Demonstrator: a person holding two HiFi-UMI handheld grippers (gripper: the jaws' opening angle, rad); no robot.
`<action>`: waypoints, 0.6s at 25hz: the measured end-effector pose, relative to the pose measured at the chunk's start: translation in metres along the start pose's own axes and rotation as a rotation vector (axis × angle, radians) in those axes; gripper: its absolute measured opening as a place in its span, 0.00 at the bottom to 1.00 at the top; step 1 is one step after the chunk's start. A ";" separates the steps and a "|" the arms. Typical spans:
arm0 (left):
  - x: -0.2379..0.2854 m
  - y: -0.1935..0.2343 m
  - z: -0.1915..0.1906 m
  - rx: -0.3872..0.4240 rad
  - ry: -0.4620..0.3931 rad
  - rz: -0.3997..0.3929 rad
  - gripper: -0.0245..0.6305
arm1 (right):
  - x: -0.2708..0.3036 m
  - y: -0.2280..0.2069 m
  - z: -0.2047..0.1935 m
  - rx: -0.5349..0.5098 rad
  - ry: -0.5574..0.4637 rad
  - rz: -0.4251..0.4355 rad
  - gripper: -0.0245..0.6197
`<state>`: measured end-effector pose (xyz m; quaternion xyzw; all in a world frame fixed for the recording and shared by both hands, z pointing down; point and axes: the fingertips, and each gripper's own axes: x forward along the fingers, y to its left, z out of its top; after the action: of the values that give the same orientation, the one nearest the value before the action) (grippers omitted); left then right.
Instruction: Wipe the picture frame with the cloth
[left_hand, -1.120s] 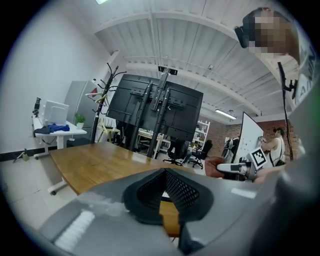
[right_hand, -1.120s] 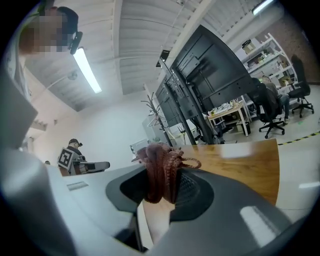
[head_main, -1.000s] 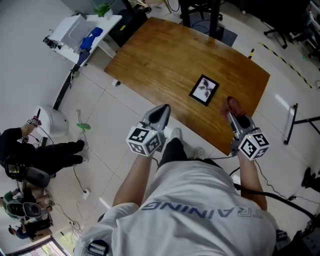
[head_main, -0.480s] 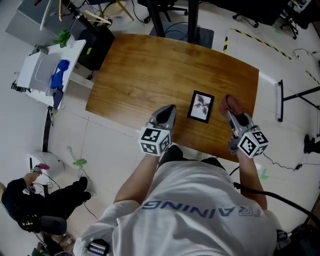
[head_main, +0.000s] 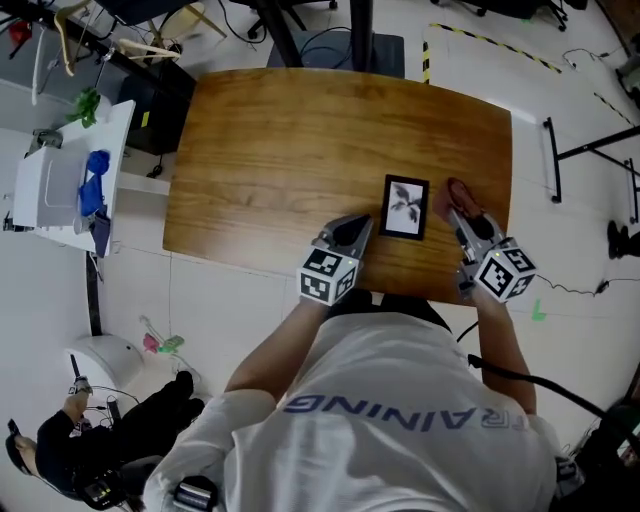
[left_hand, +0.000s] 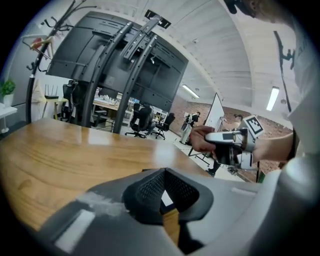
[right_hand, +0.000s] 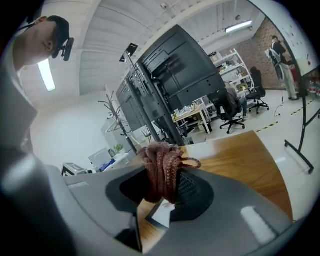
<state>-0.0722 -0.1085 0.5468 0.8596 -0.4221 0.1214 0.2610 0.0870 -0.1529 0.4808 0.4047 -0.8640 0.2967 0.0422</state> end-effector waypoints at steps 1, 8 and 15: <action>0.007 -0.005 -0.008 0.003 0.026 -0.015 0.05 | 0.006 -0.002 -0.004 0.008 0.012 0.011 0.22; 0.050 -0.024 -0.053 -0.001 0.155 -0.100 0.05 | 0.066 -0.001 -0.038 0.004 0.161 0.096 0.22; 0.071 -0.019 -0.078 0.013 0.265 -0.107 0.05 | 0.112 -0.010 -0.085 0.107 0.326 0.087 0.22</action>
<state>-0.0128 -0.1031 0.6361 0.8589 -0.3368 0.2226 0.3151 0.0054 -0.1870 0.5907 0.3150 -0.8453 0.4057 0.1472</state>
